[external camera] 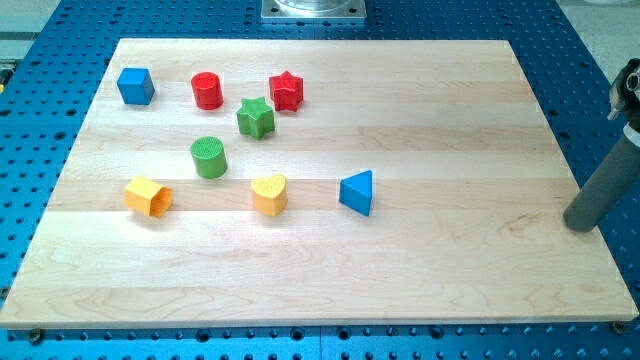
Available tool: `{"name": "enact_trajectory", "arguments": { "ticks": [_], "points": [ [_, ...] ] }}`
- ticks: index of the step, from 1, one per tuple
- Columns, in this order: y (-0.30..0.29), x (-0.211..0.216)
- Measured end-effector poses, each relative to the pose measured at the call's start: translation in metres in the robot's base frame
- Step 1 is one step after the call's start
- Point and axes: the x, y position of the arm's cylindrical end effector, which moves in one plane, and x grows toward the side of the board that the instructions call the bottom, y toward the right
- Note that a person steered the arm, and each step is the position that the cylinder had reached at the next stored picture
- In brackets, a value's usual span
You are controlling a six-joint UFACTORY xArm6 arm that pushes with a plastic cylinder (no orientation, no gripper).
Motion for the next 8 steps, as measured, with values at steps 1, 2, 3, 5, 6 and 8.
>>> {"name": "enact_trajectory", "arguments": {
  "ticks": [1,2,3,5,6,8],
  "points": [
    [0.0,-0.001],
    [0.001,-0.001],
    [-0.001,0.004],
    [-0.028,0.033],
    [-0.089,0.073],
    [-0.105,0.071]
  ]
}}
